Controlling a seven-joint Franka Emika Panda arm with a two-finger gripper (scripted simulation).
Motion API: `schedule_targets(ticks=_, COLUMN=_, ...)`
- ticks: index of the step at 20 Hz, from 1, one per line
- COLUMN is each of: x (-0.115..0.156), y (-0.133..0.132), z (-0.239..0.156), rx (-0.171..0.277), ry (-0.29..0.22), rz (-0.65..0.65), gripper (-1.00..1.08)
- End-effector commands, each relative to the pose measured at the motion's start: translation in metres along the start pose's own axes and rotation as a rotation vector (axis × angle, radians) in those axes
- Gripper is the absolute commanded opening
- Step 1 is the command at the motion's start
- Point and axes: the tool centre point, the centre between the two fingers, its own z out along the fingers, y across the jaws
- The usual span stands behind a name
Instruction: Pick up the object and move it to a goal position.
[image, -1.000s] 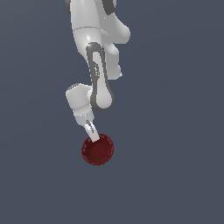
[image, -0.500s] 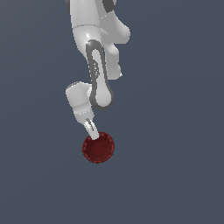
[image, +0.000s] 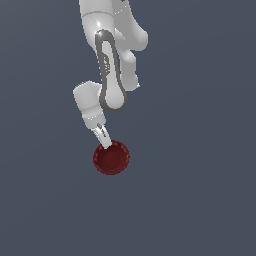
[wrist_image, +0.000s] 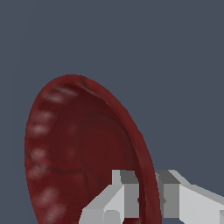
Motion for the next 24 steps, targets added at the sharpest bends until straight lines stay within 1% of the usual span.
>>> schedule_targets(ticks=1, x=-0.004, y=0.006, z=-0.018, rx=0.001, ry=0.003, rz=-0.001, gripper=-1.00)
schedule_targets(ticks=7, x=-0.016, y=0.022, z=-0.059, rx=0.001, ry=0.004, rz=0.000, gripper=-1.00)
schedule_targets(ticks=12, x=-0.023, y=0.031, z=-0.085, rx=0.002, ry=0.003, rz=0.001, gripper=-1.00)
schedule_targets(ticks=18, x=-0.028, y=0.037, z=-0.103, rx=0.003, ry=0.002, rz=0.001, gripper=-1.00)
schedule_targets(ticks=24, x=-0.028, y=0.038, z=-0.108, rx=0.004, ry=0.001, rz=0.001, gripper=-1.00)
